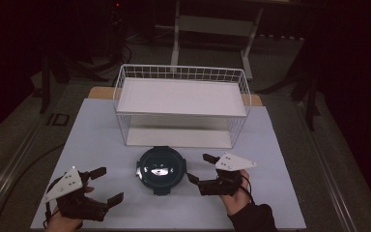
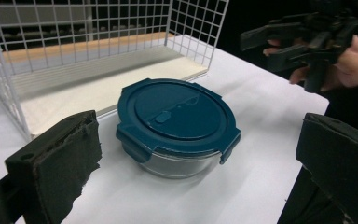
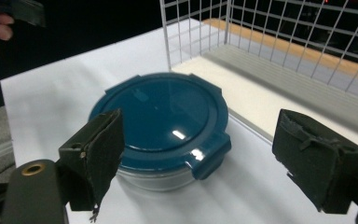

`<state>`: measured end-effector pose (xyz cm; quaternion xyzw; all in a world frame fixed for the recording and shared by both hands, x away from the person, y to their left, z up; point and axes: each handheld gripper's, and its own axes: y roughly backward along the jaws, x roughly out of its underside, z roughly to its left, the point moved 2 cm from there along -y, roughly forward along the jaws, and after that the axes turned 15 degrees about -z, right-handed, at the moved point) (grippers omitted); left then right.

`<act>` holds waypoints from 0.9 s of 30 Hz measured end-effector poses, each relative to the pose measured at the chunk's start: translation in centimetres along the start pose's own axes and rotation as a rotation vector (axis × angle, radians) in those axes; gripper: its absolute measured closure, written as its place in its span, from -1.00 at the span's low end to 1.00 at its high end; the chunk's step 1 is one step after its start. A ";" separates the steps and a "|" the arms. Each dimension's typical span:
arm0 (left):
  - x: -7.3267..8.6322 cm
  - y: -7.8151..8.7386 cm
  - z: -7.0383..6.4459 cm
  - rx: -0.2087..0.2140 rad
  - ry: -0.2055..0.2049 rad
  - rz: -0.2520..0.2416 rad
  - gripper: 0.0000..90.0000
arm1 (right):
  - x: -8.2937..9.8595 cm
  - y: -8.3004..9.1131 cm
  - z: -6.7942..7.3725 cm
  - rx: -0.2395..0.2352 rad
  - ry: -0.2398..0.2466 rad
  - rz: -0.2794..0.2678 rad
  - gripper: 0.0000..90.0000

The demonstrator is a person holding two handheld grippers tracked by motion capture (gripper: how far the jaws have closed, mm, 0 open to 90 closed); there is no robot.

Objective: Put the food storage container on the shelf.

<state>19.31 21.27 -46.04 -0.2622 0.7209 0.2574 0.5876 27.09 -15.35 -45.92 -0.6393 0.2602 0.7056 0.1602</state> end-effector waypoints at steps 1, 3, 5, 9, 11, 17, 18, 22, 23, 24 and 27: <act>-0.2 -0.1 0.0 -0.002 -0.007 0.012 -1.00 | -0.1 0.1 0.1 -0.004 -0.006 -0.006 -0.63; -0.6 -0.4 0.1 -0.006 -0.020 0.034 -1.00 | -0.4 0.3 0.1 0.001 -0.013 -0.017 -0.64; -0.9 -0.8 0.3 -0.011 -0.018 0.057 -1.00 | -0.7 0.4 0.1 -0.001 -0.008 -0.021 -0.66; -1.5 -1.6 0.9 -0.011 0.015 0.070 -1.00 | -1.3 0.6 0.2 0.010 0.003 -0.045 -0.70; -1.8 -2.1 1.4 -0.014 0.037 0.077 -1.00 | -1.6 0.6 0.1 -0.003 -0.006 -0.064 -0.71; -2.7 -3.4 2.1 -0.012 0.057 0.076 -1.00 | -2.1 0.6 0.0 0.006 0.010 -0.066 -0.72; -2.8 -3.7 2.2 -0.013 0.065 0.080 -1.00 | -2.1 0.6 0.0 0.003 -0.006 -0.068 -0.73; -2.8 -5.0 3.2 -0.035 0.114 0.124 -1.00 | -2.0 0.1 -0.1 0.047 -0.021 -0.047 -0.76; -2.7 -5.3 3.5 -0.044 0.126 0.137 -1.00 | -1.9 0.0 -0.1 0.047 -0.024 -0.045 -0.76; -2.6 -5.6 3.8 -0.040 0.152 0.149 -1.00 | -1.9 -0.1 -0.1 0.052 -0.021 -0.042 -0.76; -2.2 -6.3 4.6 -0.057 0.195 0.181 -1.00 | -1.6 -0.3 -0.1 0.045 -0.029 -0.025 -0.76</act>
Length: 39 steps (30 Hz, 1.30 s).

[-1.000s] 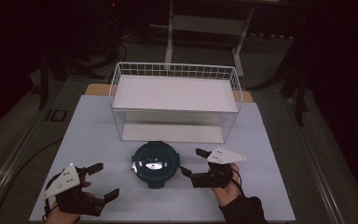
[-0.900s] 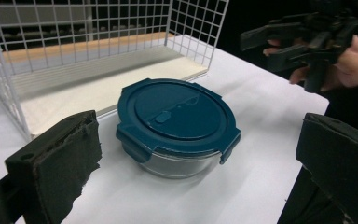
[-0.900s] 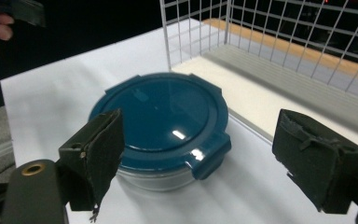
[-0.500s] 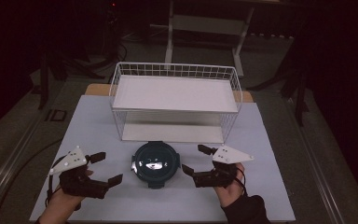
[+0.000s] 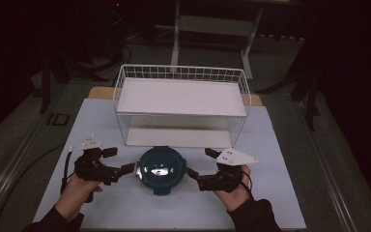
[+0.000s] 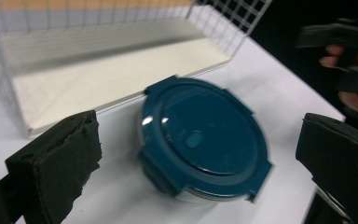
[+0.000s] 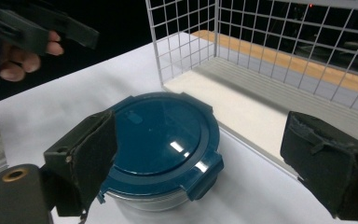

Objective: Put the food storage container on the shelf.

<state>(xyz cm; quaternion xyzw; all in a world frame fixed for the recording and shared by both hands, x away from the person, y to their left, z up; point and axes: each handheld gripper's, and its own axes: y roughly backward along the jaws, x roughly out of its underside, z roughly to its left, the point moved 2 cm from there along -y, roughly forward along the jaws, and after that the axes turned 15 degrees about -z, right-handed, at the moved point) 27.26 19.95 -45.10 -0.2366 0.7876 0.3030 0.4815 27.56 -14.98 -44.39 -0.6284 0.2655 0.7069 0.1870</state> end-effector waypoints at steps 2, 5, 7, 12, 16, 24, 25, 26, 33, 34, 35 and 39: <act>0.3 -0.8 0.7 -0.022 0.027 0.034 -1.00 | 0.2 -0.1 0.0 -0.009 -0.009 0.010 -0.76; 0.7 -1.7 1.4 -0.032 0.085 0.083 -1.00 | 0.4 -0.5 0.1 -0.020 -0.018 0.019 -0.76; 1.1 -2.3 1.9 -0.038 0.131 0.132 -1.00 | 0.6 -0.7 0.2 -0.036 -0.024 0.029 -0.75; 2.0 -3.3 2.9 -0.029 0.292 0.197 -1.00 | 0.9 -0.9 0.3 -0.038 -0.020 0.040 -0.71; 2.8 -3.9 3.7 -0.039 0.407 0.234 -0.87 | 1.2 -0.9 0.2 -0.035 -0.020 0.037 -0.70; 4.2 -4.5 4.6 -0.032 0.572 0.274 -0.48 | 1.5 -0.8 0.2 -0.034 -0.013 0.051 -0.69; 4.3 -4.5 4.7 -0.021 0.585 0.278 -0.42 | 1.5 -0.9 0.2 -0.036 -0.016 0.054 -0.69; 4.4 -4.6 4.7 -0.010 0.600 0.283 -0.34 | 1.6 -0.9 0.1 -0.035 -0.017 0.055 -0.69; 5.1 -5.2 4.9 0.032 0.646 0.313 0.08 | 1.7 -0.8 0.1 -0.036 -0.025 0.066 -0.67; 5.2 -5.2 4.9 0.032 0.644 0.317 0.12 | 1.7 -0.8 0.1 -0.036 -0.024 0.067 -0.67; 5.3 -5.2 5.0 0.035 0.658 0.310 0.15 | 1.7 -0.8 0.0 -0.036 -0.025 0.070 -0.67; 5.3 -5.2 5.0 0.051 0.629 0.302 0.16 | 1.7 -0.7 -0.3 -0.032 -0.040 0.072 -0.63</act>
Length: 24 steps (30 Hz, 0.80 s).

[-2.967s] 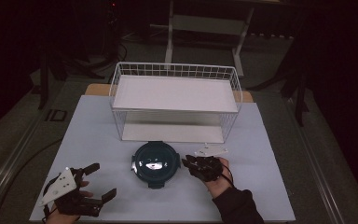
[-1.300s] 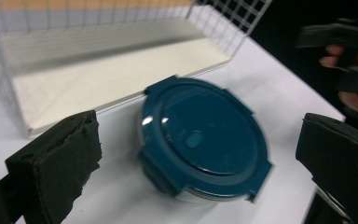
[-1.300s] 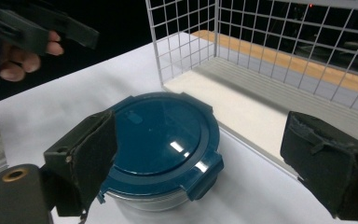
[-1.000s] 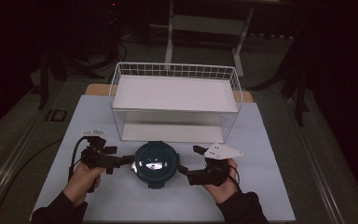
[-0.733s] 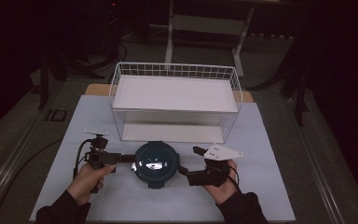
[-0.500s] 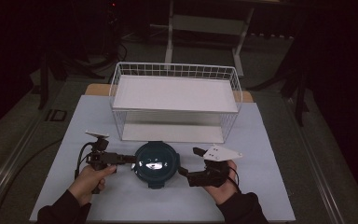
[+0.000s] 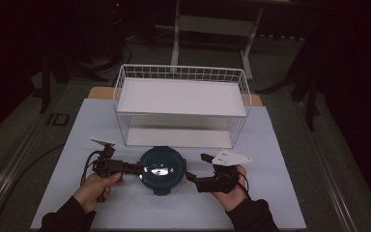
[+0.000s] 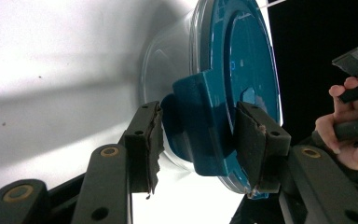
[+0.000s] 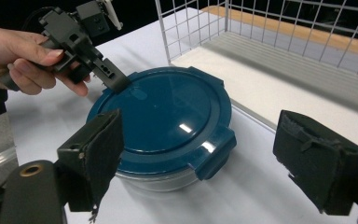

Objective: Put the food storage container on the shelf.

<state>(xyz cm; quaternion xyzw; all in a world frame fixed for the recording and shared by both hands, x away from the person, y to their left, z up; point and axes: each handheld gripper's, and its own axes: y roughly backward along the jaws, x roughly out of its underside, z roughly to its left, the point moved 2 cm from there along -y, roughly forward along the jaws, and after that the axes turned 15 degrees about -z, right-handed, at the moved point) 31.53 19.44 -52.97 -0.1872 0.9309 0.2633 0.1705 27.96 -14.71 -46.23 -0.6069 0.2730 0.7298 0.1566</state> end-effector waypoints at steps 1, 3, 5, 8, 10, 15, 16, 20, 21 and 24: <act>0.0 0.0 0.0 -0.001 -0.007 -0.001 0.16 | 0.0 0.0 -0.1 -0.002 -0.012 0.003 -0.60; -0.2 0.4 -0.6 -0.010 -0.043 -0.014 0.35 | 0.2 -0.1 -0.3 -0.004 -0.034 0.009 -0.60; -0.1 0.4 -0.9 -0.009 -0.042 -0.015 0.39 | 0.6 -0.3 -0.6 -0.009 -0.071 0.029 -0.59; -0.1 0.2 -1.0 -0.020 -0.047 -0.019 0.44 | 1.1 -0.7 -1.1 -0.015 -0.131 0.049 -0.59; -0.1 0.0 -1.1 -0.019 -0.053 -0.022 0.44 | 1.5 -0.9 -1.3 -0.025 -0.176 0.064 -0.59; -0.5 -0.3 -1.0 -0.006 -0.040 0.003 0.43 | 2.6 -1.5 -1.7 -0.033 -0.251 0.123 -0.59; -0.6 -0.4 -0.9 0.003 -0.038 0.017 0.41 | 2.8 -1.5 -1.8 -0.036 -0.279 0.127 -0.59; -0.9 -0.8 -0.1 0.030 -0.007 0.049 0.27 | 3.5 -1.6 -2.2 -0.059 -0.388 0.129 -0.52; -0.8 -1.0 0.2 0.043 0.010 0.060 0.21 | 3.7 -1.6 -2.3 -0.061 -0.428 0.133 -0.51; -0.6 -1.5 0.6 0.081 0.052 0.061 0.13 | 4.2 -1.9 -2.8 -0.070 -0.506 0.137 -0.50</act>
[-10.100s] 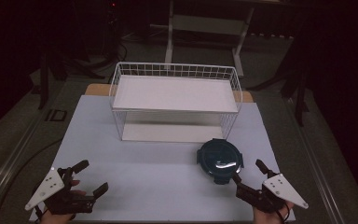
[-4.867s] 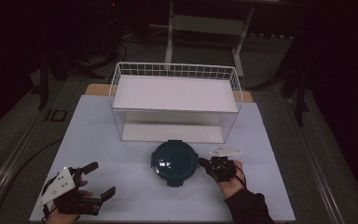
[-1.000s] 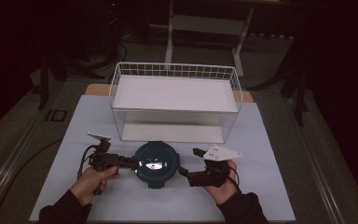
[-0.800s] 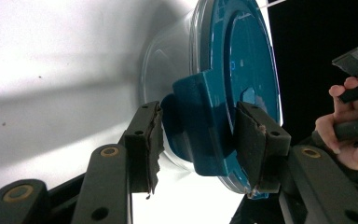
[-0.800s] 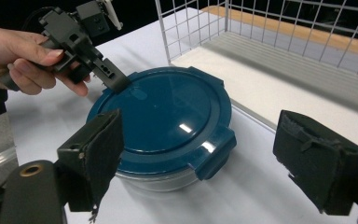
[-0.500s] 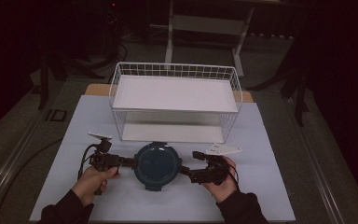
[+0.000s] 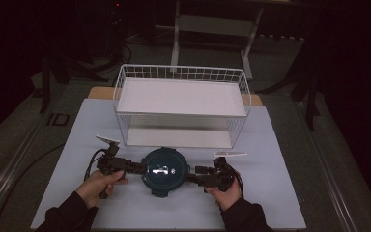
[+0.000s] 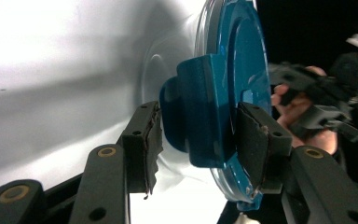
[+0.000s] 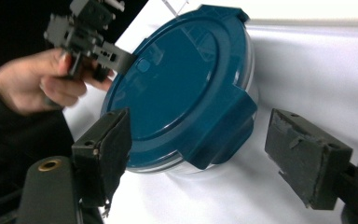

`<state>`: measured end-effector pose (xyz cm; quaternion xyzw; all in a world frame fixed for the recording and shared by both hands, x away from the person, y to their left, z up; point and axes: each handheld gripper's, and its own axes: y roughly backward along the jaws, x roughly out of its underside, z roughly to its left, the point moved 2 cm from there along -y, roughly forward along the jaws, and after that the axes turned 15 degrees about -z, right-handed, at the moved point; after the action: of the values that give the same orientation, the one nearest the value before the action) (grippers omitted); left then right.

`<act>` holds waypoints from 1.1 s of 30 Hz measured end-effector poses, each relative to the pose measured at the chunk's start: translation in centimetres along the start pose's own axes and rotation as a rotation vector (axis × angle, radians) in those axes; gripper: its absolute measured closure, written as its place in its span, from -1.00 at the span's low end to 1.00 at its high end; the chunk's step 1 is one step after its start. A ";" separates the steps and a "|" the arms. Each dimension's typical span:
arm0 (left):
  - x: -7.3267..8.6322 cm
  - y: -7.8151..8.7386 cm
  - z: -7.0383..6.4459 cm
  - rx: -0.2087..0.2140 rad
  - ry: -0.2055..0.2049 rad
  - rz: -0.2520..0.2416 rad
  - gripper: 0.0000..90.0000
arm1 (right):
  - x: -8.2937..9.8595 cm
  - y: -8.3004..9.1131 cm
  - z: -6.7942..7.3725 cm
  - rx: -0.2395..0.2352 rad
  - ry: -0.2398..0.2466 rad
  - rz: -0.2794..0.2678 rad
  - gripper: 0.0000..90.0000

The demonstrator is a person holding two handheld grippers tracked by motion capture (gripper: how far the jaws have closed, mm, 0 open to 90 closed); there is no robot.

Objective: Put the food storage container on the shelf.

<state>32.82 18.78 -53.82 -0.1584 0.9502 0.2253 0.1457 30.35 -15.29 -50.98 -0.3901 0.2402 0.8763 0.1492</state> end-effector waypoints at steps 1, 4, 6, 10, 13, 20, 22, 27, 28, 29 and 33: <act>0.0 0.0 0.1 0.004 0.001 -0.001 0.14 | 0.1 -0.1 -0.3 -0.007 -0.048 0.002 -0.48; 0.0 0.0 0.1 0.004 0.005 -0.008 0.16 | 0.4 -0.4 -1.0 -0.008 -0.144 0.010 -0.38; 0.1 0.1 -0.1 0.005 -0.003 -0.008 0.19 | 0.7 -0.6 -1.6 -0.020 -0.236 0.010 -0.30; 0.5 0.5 -1.0 0.014 -0.050 -0.020 0.24 | 1.3 -0.7 -2.2 -0.030 -0.336 0.028 -0.05; 1.0 0.9 -1.6 0.009 -0.092 -0.027 0.27 | 1.7 -0.7 -2.3 -0.042 -0.370 0.042 0.16; 2.2 1.7 -2.5 -0.018 -0.179 -0.041 0.28 | 1.9 -0.8 -1.5 -0.055 -0.335 0.050 0.21; 2.5 1.9 -2.7 -0.029 -0.194 -0.043 0.27 | 1.9 -0.8 -1.4 -0.054 -0.324 0.048 0.21; 3.4 2.3 -3.3 -0.059 -0.241 -0.060 0.27 | 1.7 -0.7 -0.4 -0.051 -0.256 0.049 0.24; 3.6 2.3 -3.6 -0.064 -0.247 -0.067 0.28 | 1.7 -0.6 -0.4 -0.048 -0.259 0.049 0.24; 3.6 2.3 -3.7 -0.067 -0.255 -0.070 0.28 | 1.7 -0.6 -0.3 -0.048 -0.254 0.047 0.24; 3.9 2.0 -4.4 -0.068 -0.297 -0.086 0.28 | 1.4 0.0 -0.2 -0.034 -0.207 0.034 0.23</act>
<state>27.68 17.50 -50.67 -0.1688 0.9024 0.2718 0.2887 29.55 -15.30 -52.13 -0.2959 0.2150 0.9182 0.1517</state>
